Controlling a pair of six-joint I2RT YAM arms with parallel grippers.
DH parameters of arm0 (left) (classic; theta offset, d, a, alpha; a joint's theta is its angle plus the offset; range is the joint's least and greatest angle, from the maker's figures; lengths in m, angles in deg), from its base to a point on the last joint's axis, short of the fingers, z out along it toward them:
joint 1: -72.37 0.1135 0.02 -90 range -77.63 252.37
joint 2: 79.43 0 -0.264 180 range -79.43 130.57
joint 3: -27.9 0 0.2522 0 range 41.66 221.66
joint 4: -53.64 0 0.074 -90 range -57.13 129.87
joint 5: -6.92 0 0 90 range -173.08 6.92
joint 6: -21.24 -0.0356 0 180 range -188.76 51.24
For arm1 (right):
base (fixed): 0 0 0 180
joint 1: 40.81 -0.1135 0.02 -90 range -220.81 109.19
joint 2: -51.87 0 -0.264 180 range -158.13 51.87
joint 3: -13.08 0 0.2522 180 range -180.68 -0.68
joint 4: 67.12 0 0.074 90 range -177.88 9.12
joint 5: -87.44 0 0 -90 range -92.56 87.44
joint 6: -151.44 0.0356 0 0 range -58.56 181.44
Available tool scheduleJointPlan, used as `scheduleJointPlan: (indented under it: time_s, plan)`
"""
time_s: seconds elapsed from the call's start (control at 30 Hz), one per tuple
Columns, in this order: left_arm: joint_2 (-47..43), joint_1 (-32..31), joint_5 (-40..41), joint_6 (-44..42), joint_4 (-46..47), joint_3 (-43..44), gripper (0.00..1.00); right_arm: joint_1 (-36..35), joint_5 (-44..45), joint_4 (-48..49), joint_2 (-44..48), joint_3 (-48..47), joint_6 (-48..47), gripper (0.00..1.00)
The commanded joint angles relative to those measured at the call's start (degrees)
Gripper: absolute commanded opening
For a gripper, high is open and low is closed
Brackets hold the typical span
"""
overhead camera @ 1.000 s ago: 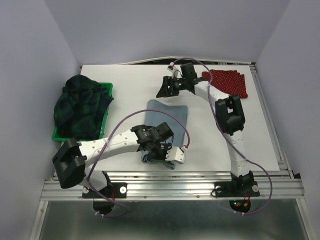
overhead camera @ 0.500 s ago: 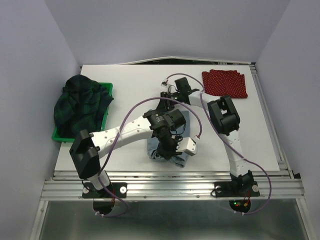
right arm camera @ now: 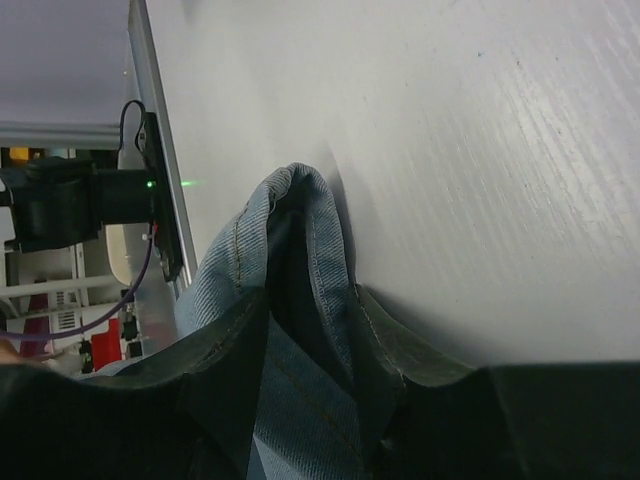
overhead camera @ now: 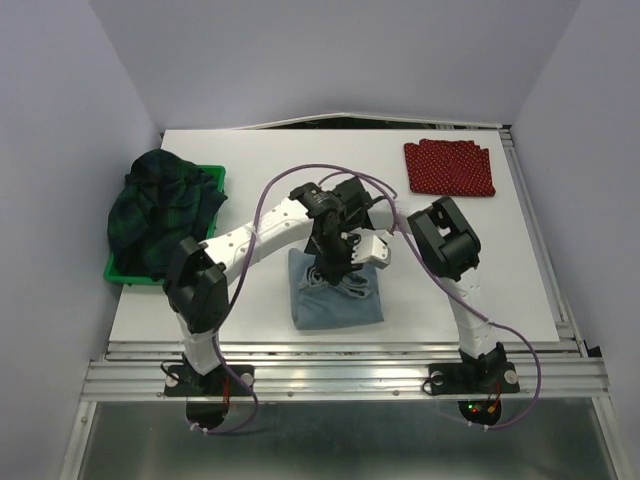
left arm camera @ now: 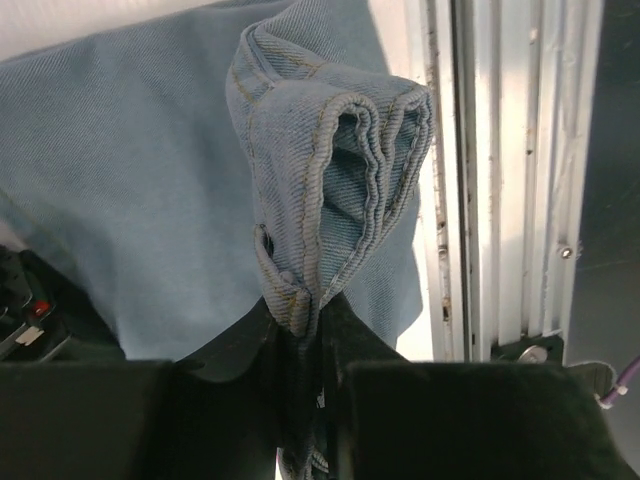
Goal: Fold and stack the skirts
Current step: Fold the skirt
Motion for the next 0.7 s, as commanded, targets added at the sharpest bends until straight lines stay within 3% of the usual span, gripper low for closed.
scheduleJointPlan:
  time_s: [0.0, 0.53, 0.63, 0.67]
  plan:
    - [1.49, 2.86, 3.14, -3.64, 1.69, 3.02, 0.0, -1.13, 0.68, -0.75, 1.61, 2.81, 0.33, 0.43]
    - [3.96, 5.5, 8.42, -3.2, 15.49, -2.33, 0.0, -1.13, -1.78, 0.31, 1.09, 3.16, 2.44, 0.41]
    - [4.13, 5.5, 8.95, -3.46, 17.17, -3.74, 0.08, -1.13, -1.6, 0.31, 1.0, 3.08, 2.44, 0.41]
    - [3.96, 5.5, 8.69, -3.55, 17.17, -4.18, 0.16, -1.13, -1.34, 0.22, 0.91, 2.99, 2.44, 0.41]
